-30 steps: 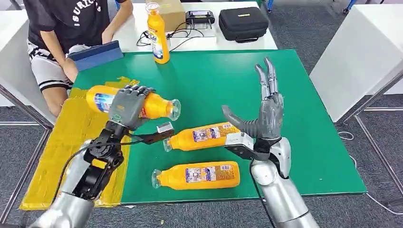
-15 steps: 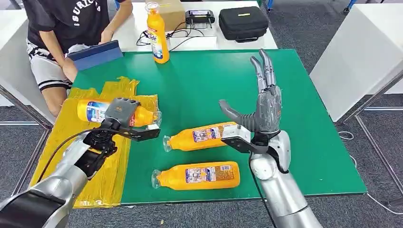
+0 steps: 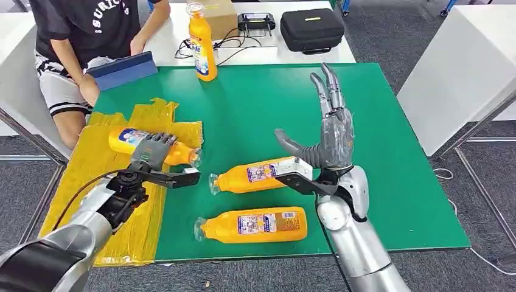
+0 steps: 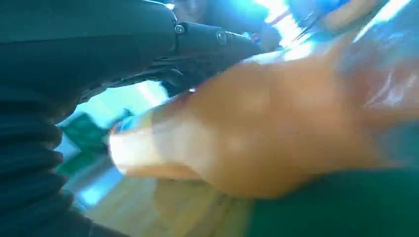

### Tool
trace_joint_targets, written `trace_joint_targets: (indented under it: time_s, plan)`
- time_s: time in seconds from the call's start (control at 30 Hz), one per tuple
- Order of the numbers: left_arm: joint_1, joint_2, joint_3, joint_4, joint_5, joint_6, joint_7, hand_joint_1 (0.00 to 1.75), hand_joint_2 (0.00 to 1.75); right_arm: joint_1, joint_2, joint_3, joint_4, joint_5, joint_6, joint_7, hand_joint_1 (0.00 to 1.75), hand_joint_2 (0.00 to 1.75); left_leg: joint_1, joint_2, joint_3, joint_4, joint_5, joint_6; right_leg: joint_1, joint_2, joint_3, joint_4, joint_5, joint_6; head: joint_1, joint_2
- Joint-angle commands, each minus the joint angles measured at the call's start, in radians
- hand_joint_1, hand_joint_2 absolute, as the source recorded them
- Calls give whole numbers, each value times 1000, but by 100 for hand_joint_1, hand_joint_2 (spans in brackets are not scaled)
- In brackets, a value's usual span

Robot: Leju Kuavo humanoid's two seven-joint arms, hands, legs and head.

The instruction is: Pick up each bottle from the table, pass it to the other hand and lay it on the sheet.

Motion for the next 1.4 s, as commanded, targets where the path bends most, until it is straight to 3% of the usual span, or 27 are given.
trace_joint_targets:
  time_s: [0.03,0.07,0.1,0.13,0.17,0.23,0.27,0.3,0.4,0.57,0.6,0.77,1.13,1.27,1.4]
  plan:
    - [-12,-57,142,3,101,53,-146,0,0,-25,-34,-2,67,9,16,11,0,175,0,0,3,0,-1,-2,0,-1,4,-1,-1,0,0,0]
    - [-12,-57,142,3,101,53,-146,0,0,-25,-34,-2,67,9,16,11,0,175,1,1,8,0,-4,-4,1,-2,10,-2,-3,0,0,0]
    - [-12,-57,142,3,101,53,-146,0,0,-25,-34,-2,67,9,16,11,0,175,0,1,3,0,-1,-2,0,0,4,-1,-1,0,0,0]
    - [1,-62,176,-25,158,55,-210,0,0,-24,-37,0,63,27,24,20,0,175,1,2,6,0,-3,-3,1,0,7,-1,-2,0,0,0]
    - [25,-77,234,-86,272,70,-336,0,0,-27,-51,4,66,69,60,52,0,175,0,2,2,0,-1,-2,0,0,2,-1,0,0,0,0]
    - [113,-105,329,-319,594,-71,-585,0,0,-49,-76,9,97,157,132,95,0,175,0,1,4,0,-2,-3,0,-1,4,-1,-1,0,0,0]
    - [163,-103,336,-442,699,-156,-613,0,175,-64,-77,8,122,179,145,102,0,175,0,2,2,0,-1,-2,0,-1,2,-1,-1,0,-1,0]
    - [225,-94,323,-597,866,-258,-636,0,175,-95,-91,28,164,209,184,119,0,175,1,3,7,0,-3,-4,1,-1,8,-1,-3,0,0,0]
    - [326,-69,304,-829,1110,-355,-636,0,175,-182,-99,64,292,237,267,123,0,175,0,4,3,1,-3,-2,0,4,3,-1,-1,1,0,0]
    - [373,-71,289,-974,1253,-326,-636,0,175,-264,-126,185,444,453,333,156,0,175,0,12,8,2,-5,-4,1,8,7,0,-2,0,0,0]
    - [381,-70,279,-1002,1267,-320,-636,0,175,-276,-128,204,479,473,352,149,0,175,1,7,2,1,-2,-2,1,5,3,-1,0,0,0,0]
    - [388,-75,262,-960,1247,-302,-636,0,175,-279,-126,220,565,479,352,120,0,175,1,4,5,0,-2,-3,1,2,5,-1,-1,0,0,0]
    - [379,-75,254,-932,1245,-292,-636,0,175,-264,-131,214,558,470,354,118,0,175,1,2,6,0,-3,-4,1,0,7,-1,-3,0,0,0]
    - [372,-75,259,-899,1284,-291,-636,0,175,-232,-119,204,539,399,392,51,0,175,1,2,5,0,-3,-4,1,0,7,-1,-2,0,0,0]
    - [401,-61,262,-908,1291,-273,-636,0,175,-202,-114,214,473,416,372,92,0,175,0,2,3,-1,-1,-2,0,1,3,-1,-1,0,0,0]
